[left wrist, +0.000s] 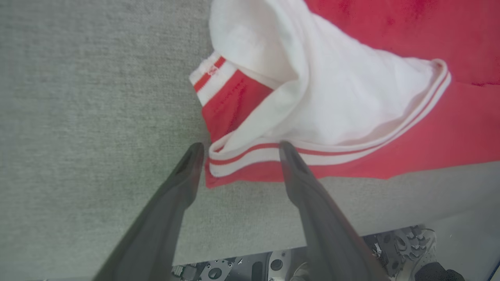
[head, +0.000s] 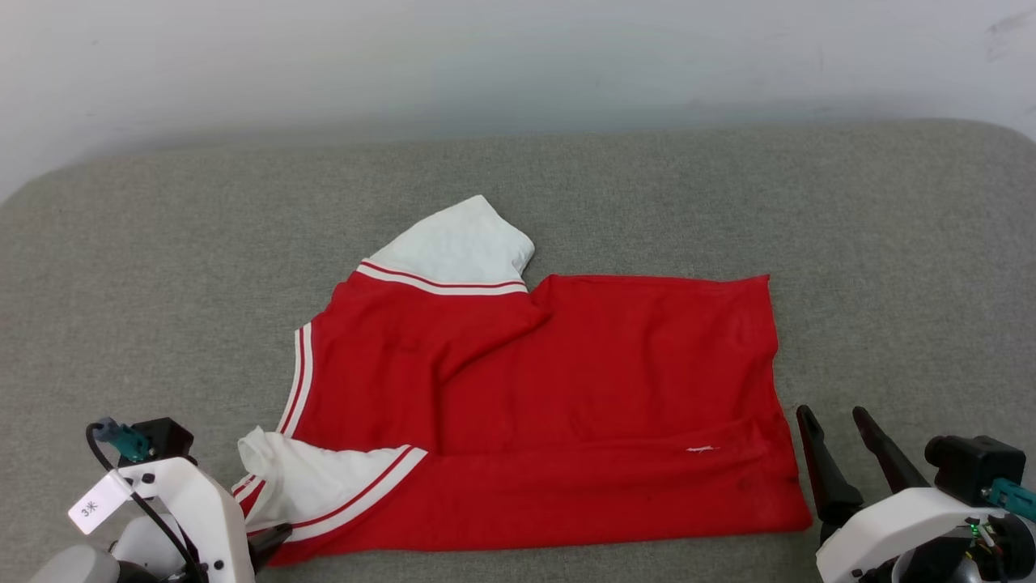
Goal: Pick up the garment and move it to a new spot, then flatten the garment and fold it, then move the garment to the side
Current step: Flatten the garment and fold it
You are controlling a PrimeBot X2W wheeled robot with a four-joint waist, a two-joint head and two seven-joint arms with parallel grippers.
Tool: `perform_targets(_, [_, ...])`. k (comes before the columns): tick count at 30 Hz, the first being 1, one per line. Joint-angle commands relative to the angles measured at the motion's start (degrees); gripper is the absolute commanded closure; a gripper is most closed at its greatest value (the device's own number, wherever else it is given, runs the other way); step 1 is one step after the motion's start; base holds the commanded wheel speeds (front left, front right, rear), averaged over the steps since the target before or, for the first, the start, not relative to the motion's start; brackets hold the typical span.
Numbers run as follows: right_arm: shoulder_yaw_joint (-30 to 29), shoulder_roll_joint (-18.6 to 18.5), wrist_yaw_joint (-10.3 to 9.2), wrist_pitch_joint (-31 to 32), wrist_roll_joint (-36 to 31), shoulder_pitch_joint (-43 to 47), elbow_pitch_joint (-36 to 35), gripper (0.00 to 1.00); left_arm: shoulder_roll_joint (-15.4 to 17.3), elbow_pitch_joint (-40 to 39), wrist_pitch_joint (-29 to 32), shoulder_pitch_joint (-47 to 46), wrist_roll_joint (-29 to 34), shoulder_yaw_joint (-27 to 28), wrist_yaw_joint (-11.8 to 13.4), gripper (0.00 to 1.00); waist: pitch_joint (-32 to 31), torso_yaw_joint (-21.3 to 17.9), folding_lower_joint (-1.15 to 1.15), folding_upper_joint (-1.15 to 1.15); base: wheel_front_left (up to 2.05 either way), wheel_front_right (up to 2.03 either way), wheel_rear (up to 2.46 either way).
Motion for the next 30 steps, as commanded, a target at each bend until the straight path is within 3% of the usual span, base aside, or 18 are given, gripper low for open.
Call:
perform_targets(1, [0.0,0.2,-0.05,-0.1,0.2,-1.0,0.1,0.0,-0.3,0.6,0.3,-0.2,0.5,-0.4,0.3,0.0,1.3,-0.6,0.0,0.0,0.0,0.0,0.0])
perform_targets(7, [0.0,0.3,-0.06,-0.3,0.5,-2.4,1.0,0.0,-2.8,4.6,1.2,-0.6,0.9,-3.4,-0.8,0.0,3.1,-1.3,0.0,0.0,0.0,0.0,0.0])
perform_targets(8, [-0.1,0.2,-0.05,-0.3,0.5,-2.6,1.1,0.0,-3.6,5.0,1.2,-0.6,0.7,-3.8,-1.2,0.44,3.2,-1.3,0.0,0.0,0.0,0.0,0.0])
perform_targets(9, [-0.3,0.2,-0.05,-0.2,0.6,-2.8,1.2,0.0,-4.2,5.3,1.0,-0.8,0.6,-4.0,-1.5,0.68,3.3,-1.3,0.0,0.0,0.0,0.0,0.0])
perform_targets(10, [-0.6,0.1,-0.05,-0.1,0.8,-2.8,1.2,0.0,-4.5,5.8,0.6,-1.2,0.7,-4.2,-2.0,1.0,3.4,-1.3,0.0,0.0,0.0,0.0,0.0])
perform_targets(18, [-3.8,-2.5,-0.05,3.8,2.3,-3.2,1.6,0.0,-3.5,5.8,-3.5,-3.2,3.4,-3.5,-4.0,1.0,1.5,-0.3,0.0,0.0,0.0,0.0,0.0])
perform_targets(26, [-0.9,-7.3,-0.05,23.1,6.3,-0.8,0.9,0.0,-1.8,0.0,-5.9,-1.2,4.5,-2.2,-2.0,1.0,0.2,1.1,0.0,0.0,0.0,0.0,0.0])
perform_targets(30, [1.2,-8.4,-0.05,29.4,7.4,0.0,-0.5,0.0,-1.4,-2.9,-6.2,-0.8,5.0,-2.3,-1.5,1.0,0.7,2.2,0.0,0.0,0.0,0.0,0.0])
